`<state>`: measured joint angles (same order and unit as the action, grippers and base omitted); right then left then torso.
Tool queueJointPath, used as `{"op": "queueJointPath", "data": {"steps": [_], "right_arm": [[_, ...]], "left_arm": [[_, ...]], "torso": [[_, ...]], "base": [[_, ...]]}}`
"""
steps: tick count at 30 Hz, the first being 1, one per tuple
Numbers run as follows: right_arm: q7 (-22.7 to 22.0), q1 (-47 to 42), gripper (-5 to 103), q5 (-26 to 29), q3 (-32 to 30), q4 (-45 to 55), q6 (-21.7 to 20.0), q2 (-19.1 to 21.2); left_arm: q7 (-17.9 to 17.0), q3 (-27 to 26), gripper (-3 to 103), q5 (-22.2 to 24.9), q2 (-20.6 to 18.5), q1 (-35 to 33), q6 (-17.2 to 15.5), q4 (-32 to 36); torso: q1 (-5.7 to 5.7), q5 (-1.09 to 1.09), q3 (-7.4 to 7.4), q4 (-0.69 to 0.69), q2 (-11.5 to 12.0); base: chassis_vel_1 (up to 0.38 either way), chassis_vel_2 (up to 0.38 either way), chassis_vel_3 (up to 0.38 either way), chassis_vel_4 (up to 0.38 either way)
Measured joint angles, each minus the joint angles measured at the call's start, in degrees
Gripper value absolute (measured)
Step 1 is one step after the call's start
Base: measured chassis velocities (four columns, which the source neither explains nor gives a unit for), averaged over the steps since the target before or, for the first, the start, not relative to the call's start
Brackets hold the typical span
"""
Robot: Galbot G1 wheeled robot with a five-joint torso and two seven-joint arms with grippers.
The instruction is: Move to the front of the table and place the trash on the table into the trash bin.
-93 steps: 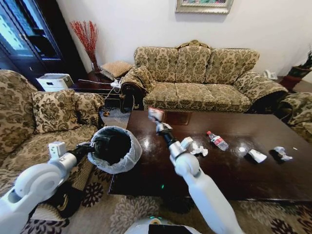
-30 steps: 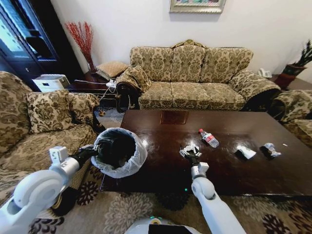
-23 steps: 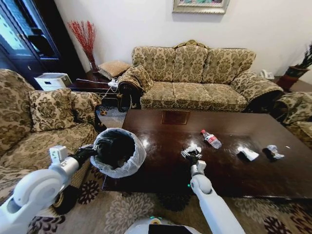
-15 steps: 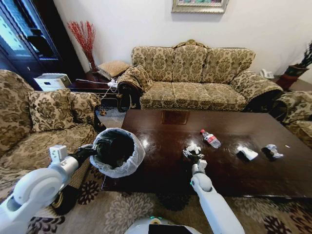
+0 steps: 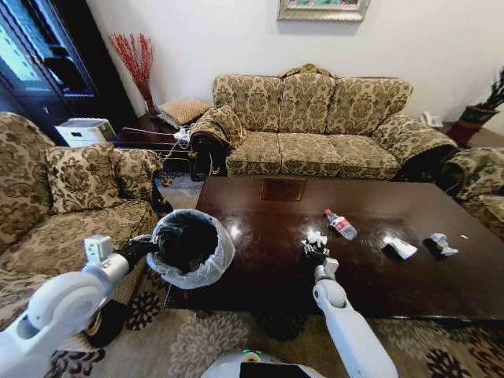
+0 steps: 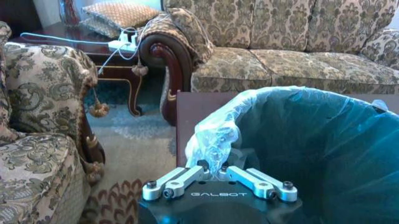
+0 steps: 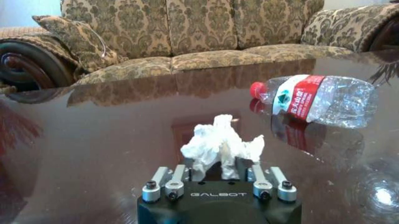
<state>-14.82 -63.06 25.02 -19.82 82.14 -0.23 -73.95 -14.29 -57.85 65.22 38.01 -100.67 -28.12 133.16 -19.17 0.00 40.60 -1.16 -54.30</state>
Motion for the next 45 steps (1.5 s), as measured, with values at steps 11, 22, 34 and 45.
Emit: {"op": "queueJointPath", "data": {"steps": [11,22,34,45], "right_arm": [[0.7,-1.6,5,-0.1,-0.4,3.1,0.0,0.4],[19.9,-5.7,0,2.1,3.9,25.6,8.6,2.0],[28.1,0.9,0,-4.4,30.3,37.6,5.1,3.8],[28.4,1.1,14,-8.1,31.4,39.2,1.0,5.9]], "left_arm": [[0.0,0.3,1,-0.7,-0.7,0.1,1.1,-2.0],[0.5,-0.7,1,-0.4,-2.7,0.2,1.7,-6.1],[1.8,1.1,1,-0.2,-2.2,-0.2,0.5,-2.4],[2.0,-2.6,1,0.6,-4.1,-1.0,-0.1,0.4]], "torso": [[0.00,0.00,0.00,0.00,0.0],[0.00,-0.02,-0.01,0.00,0.0],[0.00,-0.07,0.01,0.01,0.0],[0.00,0.00,0.00,0.00,0.0]], "base": [[0.000,0.000,0.000,0.000],[0.000,0.000,0.000,0.000],[0.000,0.000,0.000,0.000],[0.000,0.000,0.000,0.000]]}}
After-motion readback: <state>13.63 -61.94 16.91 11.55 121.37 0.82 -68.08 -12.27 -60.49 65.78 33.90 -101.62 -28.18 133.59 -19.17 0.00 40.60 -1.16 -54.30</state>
